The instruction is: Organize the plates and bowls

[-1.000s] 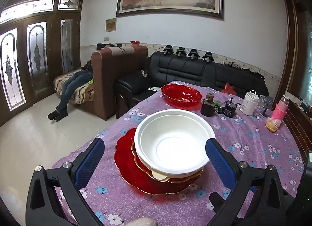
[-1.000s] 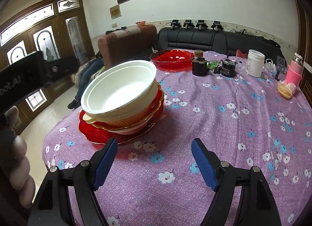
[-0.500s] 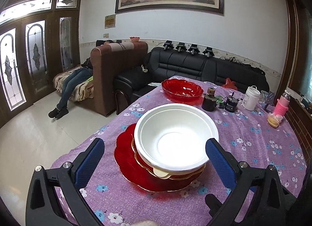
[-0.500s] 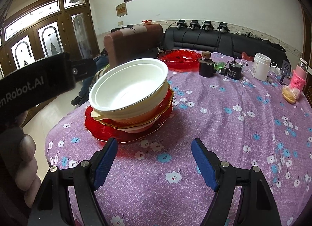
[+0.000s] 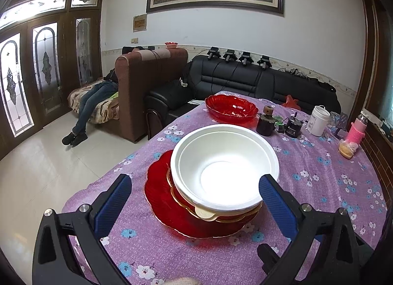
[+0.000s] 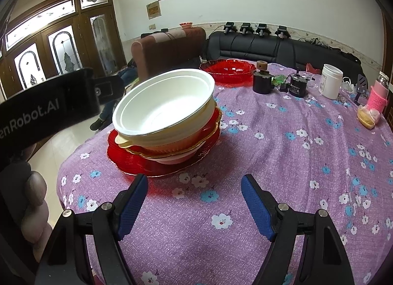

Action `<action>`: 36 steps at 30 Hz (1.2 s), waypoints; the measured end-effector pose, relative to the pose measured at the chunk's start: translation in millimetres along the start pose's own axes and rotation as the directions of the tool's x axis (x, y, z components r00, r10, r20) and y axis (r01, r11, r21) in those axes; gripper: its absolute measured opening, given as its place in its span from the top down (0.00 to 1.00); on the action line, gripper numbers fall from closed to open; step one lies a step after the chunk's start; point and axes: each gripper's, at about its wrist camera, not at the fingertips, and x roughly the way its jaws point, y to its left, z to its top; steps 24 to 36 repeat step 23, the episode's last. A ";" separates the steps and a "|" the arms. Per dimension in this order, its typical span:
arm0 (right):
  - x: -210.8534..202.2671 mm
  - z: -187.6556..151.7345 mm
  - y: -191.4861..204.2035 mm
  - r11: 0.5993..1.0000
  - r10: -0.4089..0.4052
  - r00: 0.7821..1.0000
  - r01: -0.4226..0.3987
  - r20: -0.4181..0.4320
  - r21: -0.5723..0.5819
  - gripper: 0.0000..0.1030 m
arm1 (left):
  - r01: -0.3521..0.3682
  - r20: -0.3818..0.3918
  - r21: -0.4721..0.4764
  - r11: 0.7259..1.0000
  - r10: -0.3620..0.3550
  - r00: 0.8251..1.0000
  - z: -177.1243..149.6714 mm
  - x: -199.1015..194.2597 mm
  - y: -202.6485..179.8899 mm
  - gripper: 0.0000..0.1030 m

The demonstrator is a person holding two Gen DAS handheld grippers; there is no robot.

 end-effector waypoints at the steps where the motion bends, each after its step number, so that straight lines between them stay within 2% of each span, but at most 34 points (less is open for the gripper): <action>1: 0.2 0.0 0.0 1.000 -0.002 1.000 0.002 0.000 0.000 0.20 | 0.000 0.000 0.000 1.000 0.000 1.000 0.5 0.0 0.2 0.00; 9: 3.4 0.4 -3.3 1.000 -0.018 1.000 0.018 -0.012 0.011 0.19 | -0.013 -0.016 0.004 1.000 0.013 1.000 -6.4 2.6 2.3 0.00; 20: 4.9 -1.1 3.9 1.000 -0.002 1.000 0.002 -0.019 -0.014 0.19 | -0.042 -0.011 0.000 0.999 0.042 0.999 -2.7 -0.2 6.9 0.00; 36: 3.8 -1.2 3.4 1.000 0.004 1.000 -0.004 -0.018 -0.013 0.19 | -0.039 -0.014 -0.003 0.999 0.039 0.999 -0.2 -1.9 4.9 0.00</action>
